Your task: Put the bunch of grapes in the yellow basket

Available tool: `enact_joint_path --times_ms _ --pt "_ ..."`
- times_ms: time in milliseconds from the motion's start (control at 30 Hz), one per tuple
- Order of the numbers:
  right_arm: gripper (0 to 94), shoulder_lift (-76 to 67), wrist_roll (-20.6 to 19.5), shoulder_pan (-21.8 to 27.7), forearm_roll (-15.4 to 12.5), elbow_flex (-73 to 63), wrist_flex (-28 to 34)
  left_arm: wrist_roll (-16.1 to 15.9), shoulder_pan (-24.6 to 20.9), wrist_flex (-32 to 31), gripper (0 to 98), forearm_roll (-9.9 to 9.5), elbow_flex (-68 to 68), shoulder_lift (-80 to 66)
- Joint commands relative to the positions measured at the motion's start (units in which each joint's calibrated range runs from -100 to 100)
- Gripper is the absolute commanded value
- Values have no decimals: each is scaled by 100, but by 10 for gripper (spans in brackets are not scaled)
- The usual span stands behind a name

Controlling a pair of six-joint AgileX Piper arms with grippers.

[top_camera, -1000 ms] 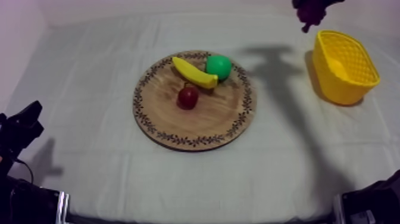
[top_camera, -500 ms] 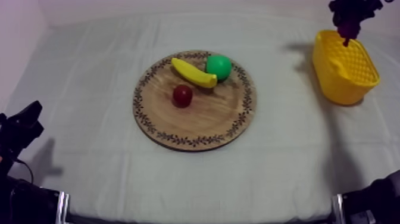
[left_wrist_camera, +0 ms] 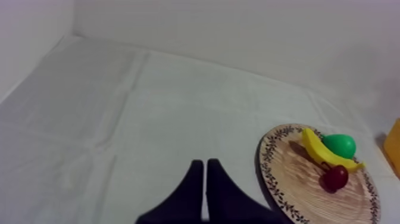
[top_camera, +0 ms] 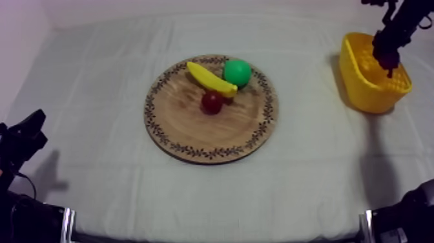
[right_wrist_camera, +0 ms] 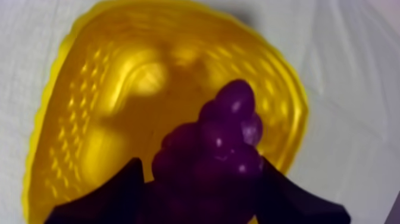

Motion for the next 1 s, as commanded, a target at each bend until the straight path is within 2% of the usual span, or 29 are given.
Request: enact_joint_path --times_ms 0,233,367,533,967 --pt "343 101 103 16 -8 92 -111 -1 -1 0 1 0 -1 0" --pt "601 292 73 48 -95 258 -452 -1 -1 0 1 0 -1 0" --pt "682 238 -57 40 -110 257 -542 0 -1 0 1 0 -1 0" --pt "681 -206 -170 20 -109 422 -751 0 -1 0 1 0 -1 0" --pt "528 -3060 -557 -48 -70 2241 -2104 0 -1 0 1 0 -1 0"
